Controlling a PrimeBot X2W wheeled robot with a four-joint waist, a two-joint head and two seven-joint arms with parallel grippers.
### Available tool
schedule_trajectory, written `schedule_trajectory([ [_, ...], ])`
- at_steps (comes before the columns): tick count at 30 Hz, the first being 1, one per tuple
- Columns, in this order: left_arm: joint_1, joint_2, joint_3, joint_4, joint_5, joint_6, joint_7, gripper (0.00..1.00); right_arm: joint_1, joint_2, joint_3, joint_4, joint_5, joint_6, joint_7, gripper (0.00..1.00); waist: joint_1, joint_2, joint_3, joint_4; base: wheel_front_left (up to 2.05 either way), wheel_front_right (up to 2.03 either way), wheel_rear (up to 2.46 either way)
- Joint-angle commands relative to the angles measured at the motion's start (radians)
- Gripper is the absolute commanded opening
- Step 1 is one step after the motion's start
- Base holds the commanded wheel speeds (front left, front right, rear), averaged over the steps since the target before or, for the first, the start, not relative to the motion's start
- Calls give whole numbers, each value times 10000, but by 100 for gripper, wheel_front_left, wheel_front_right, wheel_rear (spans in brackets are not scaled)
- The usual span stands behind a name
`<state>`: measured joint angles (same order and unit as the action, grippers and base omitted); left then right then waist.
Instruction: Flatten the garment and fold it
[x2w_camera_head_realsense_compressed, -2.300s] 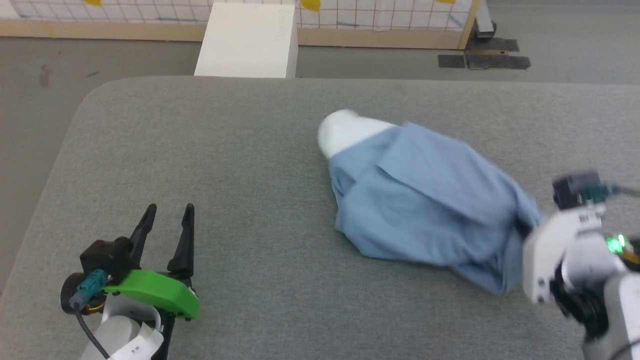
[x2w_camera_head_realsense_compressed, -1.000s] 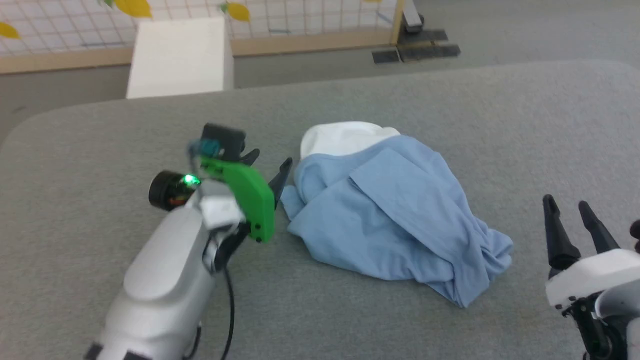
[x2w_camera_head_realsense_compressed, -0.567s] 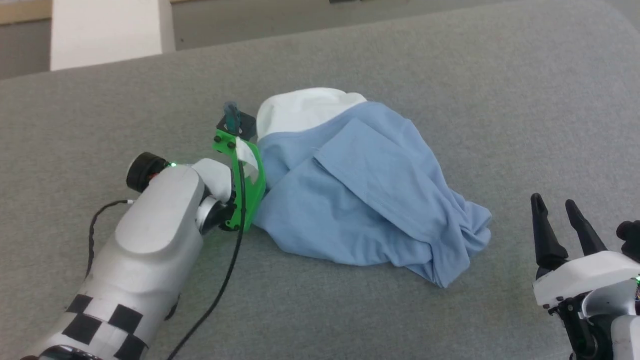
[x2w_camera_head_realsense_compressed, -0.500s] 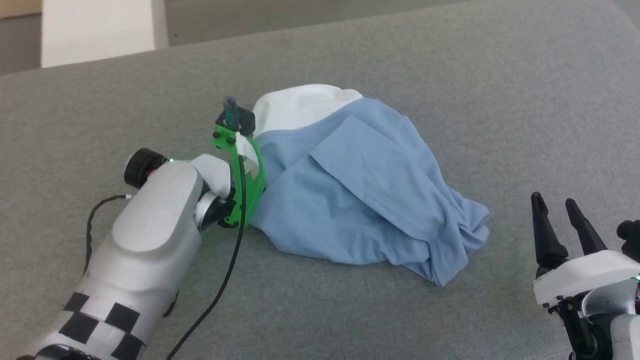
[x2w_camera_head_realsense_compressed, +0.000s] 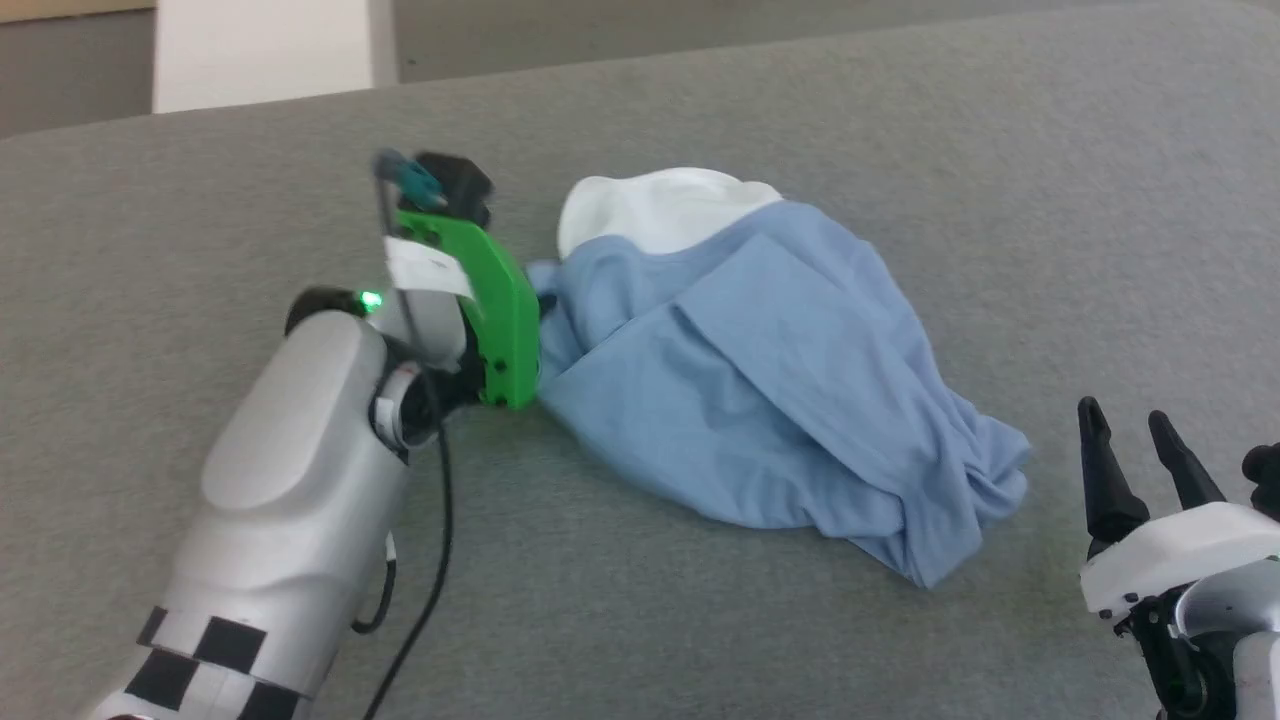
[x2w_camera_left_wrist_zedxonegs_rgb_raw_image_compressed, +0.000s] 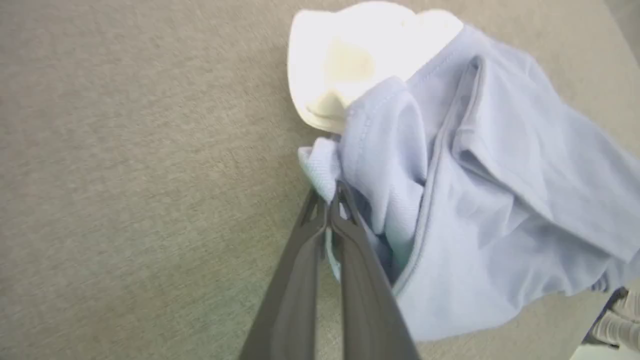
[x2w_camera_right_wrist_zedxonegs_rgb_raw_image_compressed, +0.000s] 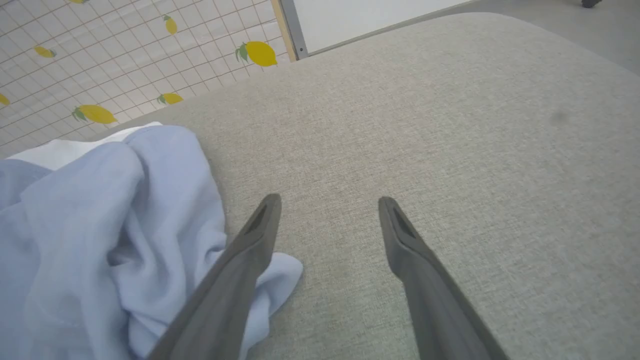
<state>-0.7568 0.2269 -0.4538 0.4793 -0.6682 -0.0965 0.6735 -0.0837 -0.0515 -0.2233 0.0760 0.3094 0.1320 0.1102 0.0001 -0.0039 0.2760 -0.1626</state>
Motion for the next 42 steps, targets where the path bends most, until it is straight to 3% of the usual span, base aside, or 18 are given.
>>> schedule_trajectory([
  [1,24,52,311,-201,-183,141,-355,0,-80,12,-51,-109,-134,-13,150,100,-1,39,-837,1115,0,0,0],
  [6,414,285,1242,-825,-611,644,-1106,0,67,12,-117,-304,-268,-13,539,100,-1,39,-1351,2057,0,0,0],
  [11,1812,964,2384,-1221,-1091,1448,-1496,0,104,12,60,-420,-276,-13,823,100,-1,39,-1618,2624,0,0,0],
  [17,4491,1313,3583,-1573,-1852,2324,-1722,0,117,12,259,-395,-249,-13,914,100,-1,39,-1669,2758,0,0,0],
  [24,6605,1048,3685,-1901,-2380,2602,-1361,0,198,12,347,-186,-180,-13,867,100,-1,39,-1687,2681,0,0,0],
  [25,6679,958,3786,-2016,-2531,2552,-1431,15,199,12,351,-165,-176,-13,860,100,-1,39,-1698,2671,0,0,0],
  [26,6698,921,3874,-2131,-2600,2507,-1542,74,203,12,350,-141,-175,-13,858,100,-1,39,-1725,2665,0,0,0],
  [27,6669,889,4053,-2334,-2651,2428,-1849,100,208,12,350,-113,-168,-13,859,100,-1,39,-1755,2650,0,0,0],
  [30,6531,772,4608,-3104,-2828,2002,-2867,100,216,12,354,-74,-162,-13,846,100,-1,39,-1839,2582,0,0,0],
  [34,6528,1007,4855,-3970,-2260,1451,-4198,100,298,13,339,-67,-166,-13,850,100,-1,39,-1960,2504,0,0,0],
  [39,6709,1272,4732,-4266,-712,857,-6445,100,415,13,299,-105,-164,-13,905,100,-1,39,-1981,2410,0,0,0],
  [42,6916,1216,4543,-4082,219,816,-7772,100,443,13,270,-139,-232,-13,1031,100,-1,39,-1946,2367,0,0,0],
])
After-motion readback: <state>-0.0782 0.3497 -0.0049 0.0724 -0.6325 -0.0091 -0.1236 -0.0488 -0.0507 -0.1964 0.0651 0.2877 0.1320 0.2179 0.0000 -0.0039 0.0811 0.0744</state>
